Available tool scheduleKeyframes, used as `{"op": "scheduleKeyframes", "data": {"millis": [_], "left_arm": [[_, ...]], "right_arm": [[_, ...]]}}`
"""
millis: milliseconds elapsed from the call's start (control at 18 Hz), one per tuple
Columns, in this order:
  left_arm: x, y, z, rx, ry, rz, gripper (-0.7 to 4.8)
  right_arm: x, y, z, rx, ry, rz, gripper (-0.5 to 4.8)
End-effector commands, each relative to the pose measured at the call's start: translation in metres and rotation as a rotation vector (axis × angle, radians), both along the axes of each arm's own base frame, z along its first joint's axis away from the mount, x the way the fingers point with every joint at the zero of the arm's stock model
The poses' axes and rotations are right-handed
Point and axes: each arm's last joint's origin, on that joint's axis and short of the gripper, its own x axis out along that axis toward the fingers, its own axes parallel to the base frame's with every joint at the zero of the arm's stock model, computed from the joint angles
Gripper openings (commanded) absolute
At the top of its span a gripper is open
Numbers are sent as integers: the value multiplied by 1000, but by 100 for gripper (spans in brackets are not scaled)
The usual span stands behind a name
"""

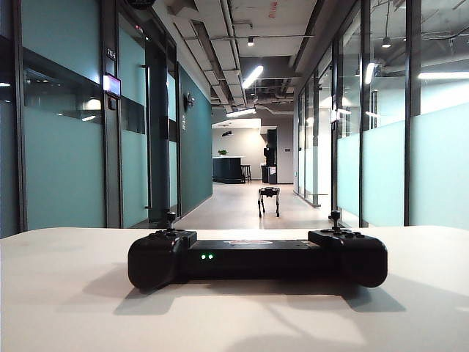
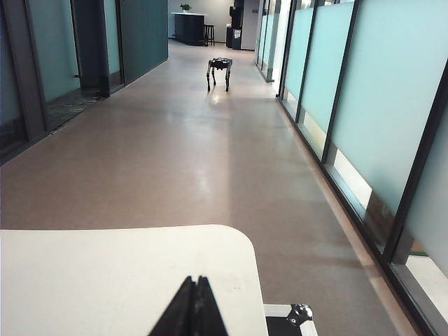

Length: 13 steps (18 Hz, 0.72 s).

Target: Push the left joystick on the remote control sitting on the white table forward to make the robot dog walk in a straight line until it approaches the door.

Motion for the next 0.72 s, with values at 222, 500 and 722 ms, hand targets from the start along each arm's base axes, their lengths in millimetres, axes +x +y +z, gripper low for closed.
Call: {"op": "scheduleKeyframes", "data": {"millis": [222, 500, 722], "left_arm": [[0, 0, 2, 6, -16, 1, -5], [0, 0, 2, 7, -15, 1, -5], [0, 0, 2, 7, -15, 1, -4]], "right_arm": [[0, 0, 1, 50, -24, -2, -5], [0, 0, 0, 50, -16, -1, -5], [0, 0, 0, 50, -16, -1, -5]]}}
